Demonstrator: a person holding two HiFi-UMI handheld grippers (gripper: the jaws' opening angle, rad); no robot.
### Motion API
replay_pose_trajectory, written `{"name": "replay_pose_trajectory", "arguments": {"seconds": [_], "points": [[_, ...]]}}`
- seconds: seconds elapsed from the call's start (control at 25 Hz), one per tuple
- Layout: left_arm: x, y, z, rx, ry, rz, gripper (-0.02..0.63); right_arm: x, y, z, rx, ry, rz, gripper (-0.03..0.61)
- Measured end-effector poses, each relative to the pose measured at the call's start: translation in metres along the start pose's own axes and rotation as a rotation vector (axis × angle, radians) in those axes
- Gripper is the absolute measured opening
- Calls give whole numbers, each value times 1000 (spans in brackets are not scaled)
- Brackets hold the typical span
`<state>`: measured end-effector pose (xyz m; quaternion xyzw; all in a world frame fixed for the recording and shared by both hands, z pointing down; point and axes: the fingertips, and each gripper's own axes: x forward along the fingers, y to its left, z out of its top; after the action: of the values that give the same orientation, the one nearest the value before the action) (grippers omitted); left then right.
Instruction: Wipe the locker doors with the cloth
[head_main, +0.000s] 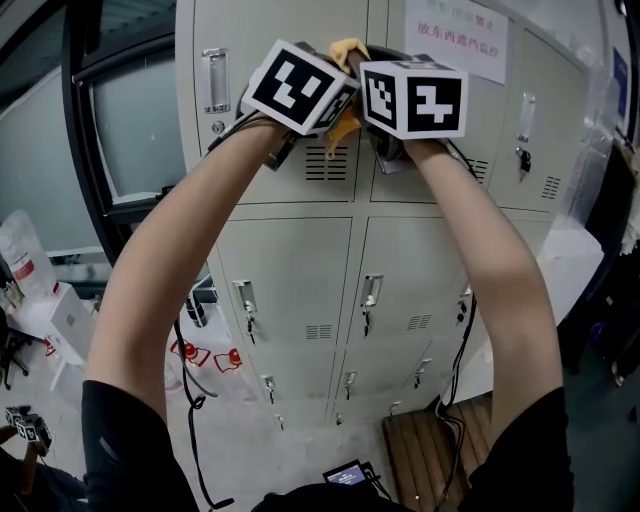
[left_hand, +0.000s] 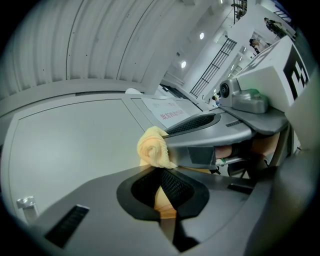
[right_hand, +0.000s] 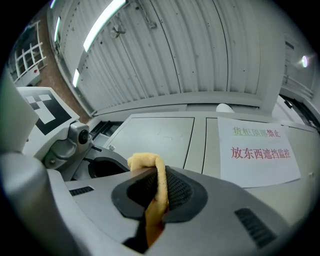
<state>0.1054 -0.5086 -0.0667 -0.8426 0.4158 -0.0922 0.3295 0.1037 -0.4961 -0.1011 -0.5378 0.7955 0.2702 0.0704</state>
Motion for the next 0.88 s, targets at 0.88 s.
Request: {"name": "replay_pose_trajectory", "arguments": {"seconds": [0.88], "points": [[-143,80,-92,-9,65,70,20,36,183,16,132,-55,203,51]]}}
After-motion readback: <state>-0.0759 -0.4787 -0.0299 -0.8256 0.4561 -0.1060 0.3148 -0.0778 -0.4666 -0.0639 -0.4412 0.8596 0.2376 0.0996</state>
